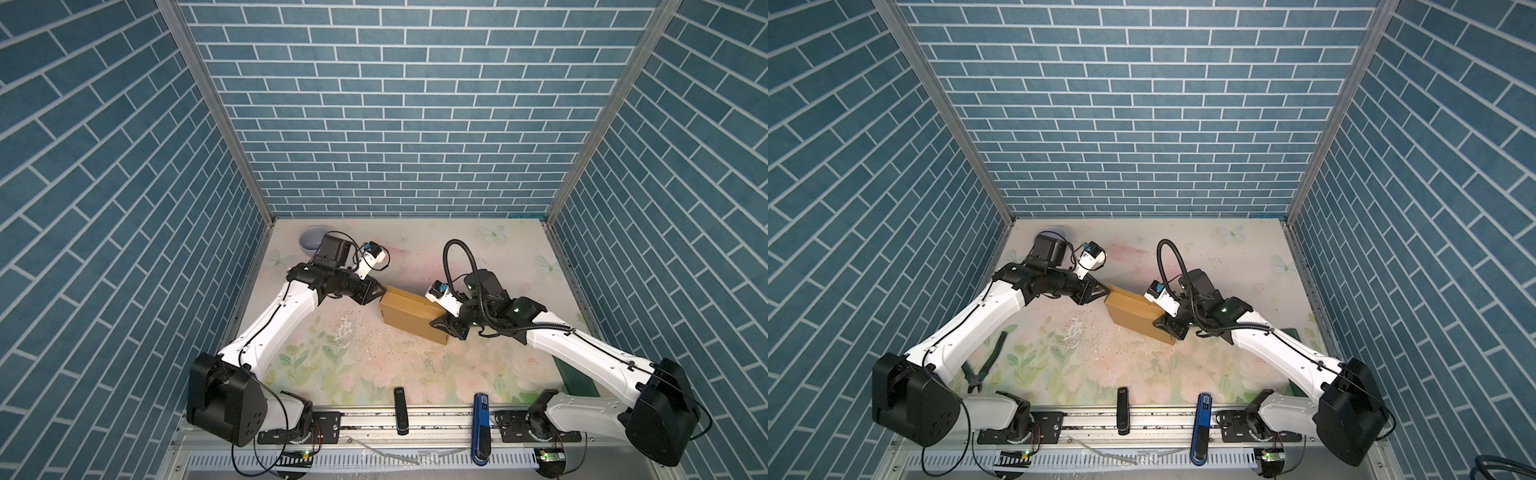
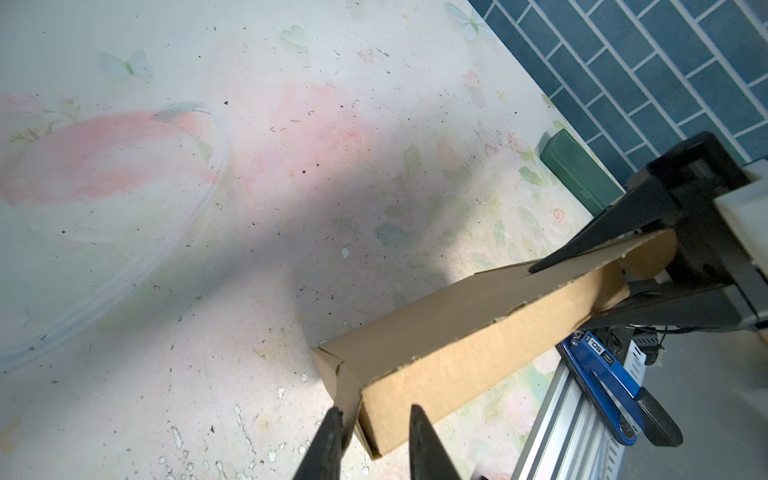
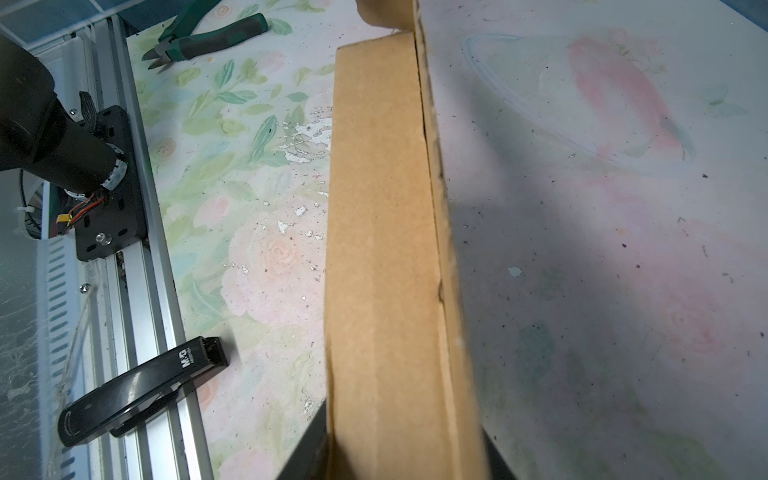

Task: Fold the paper box
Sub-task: 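Move the open left gripper to the box end nearest it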

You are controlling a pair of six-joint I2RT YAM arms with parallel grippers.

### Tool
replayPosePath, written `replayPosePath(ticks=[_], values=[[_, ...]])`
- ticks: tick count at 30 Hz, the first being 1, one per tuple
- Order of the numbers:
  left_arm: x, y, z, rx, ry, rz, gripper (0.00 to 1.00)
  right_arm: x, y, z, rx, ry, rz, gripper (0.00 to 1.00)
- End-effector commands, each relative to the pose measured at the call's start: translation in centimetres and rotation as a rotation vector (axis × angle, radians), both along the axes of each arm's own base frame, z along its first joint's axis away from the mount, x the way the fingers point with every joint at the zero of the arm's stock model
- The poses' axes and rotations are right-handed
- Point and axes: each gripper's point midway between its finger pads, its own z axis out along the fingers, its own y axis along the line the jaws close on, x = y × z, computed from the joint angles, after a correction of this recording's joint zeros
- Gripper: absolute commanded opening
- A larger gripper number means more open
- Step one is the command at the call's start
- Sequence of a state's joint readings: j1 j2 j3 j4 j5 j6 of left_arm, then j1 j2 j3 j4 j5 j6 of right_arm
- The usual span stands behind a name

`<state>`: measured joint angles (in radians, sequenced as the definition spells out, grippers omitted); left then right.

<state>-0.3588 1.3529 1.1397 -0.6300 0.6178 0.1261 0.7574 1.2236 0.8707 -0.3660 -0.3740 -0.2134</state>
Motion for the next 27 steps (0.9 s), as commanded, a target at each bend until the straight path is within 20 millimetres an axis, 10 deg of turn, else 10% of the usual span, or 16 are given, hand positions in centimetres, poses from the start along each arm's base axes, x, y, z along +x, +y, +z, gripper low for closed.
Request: replayPosePath(ticks=[1, 27], values=[[-0.4, -0.3, 0.8, -0.02, -0.016, -0.008, 0.28, 0.6, 0.4, 1.7, 0.028, -0.033, -0.018, 0.24], [-0.7, -1.4, -1.5, -0.007, 0.053, 0.053, 0.14, 0.6, 0.3, 1.1, 0.026, -0.027, -0.03, 0.23]])
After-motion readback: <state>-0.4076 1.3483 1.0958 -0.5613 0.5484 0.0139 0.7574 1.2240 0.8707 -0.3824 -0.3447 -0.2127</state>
